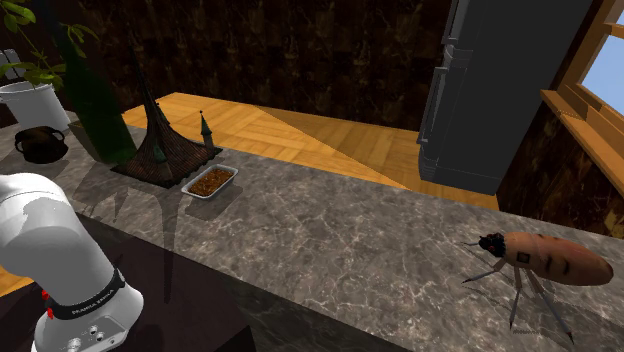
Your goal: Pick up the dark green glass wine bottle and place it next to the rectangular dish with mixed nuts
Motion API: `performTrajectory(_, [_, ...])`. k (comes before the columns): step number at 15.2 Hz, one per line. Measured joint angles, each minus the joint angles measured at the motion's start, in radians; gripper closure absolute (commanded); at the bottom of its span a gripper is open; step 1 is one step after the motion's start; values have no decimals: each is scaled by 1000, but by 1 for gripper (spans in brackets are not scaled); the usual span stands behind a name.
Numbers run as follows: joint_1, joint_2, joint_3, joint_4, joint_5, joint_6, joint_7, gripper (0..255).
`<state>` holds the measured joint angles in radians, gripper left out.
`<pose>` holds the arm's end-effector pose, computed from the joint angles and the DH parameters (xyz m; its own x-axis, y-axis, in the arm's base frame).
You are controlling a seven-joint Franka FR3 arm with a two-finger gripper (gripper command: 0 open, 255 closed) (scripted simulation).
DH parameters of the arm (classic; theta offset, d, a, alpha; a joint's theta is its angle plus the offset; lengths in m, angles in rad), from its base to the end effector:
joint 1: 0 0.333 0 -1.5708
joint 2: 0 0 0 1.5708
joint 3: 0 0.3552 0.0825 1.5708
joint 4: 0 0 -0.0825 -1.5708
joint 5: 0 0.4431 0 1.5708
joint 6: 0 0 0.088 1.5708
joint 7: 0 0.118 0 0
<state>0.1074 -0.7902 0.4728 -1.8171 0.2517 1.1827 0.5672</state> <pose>0.1619 0.2940 0.7892 0.9931 0.0096 0.1170 0.0038 -0.9987 0.0499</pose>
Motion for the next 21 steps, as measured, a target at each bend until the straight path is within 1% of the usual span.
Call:
performTrajectory(7, [21, -71, 6, -150, 21, 81, -9, 255])
performTrajectory(21, [56, -176, 35, -401, 66, 229, -21, 255])
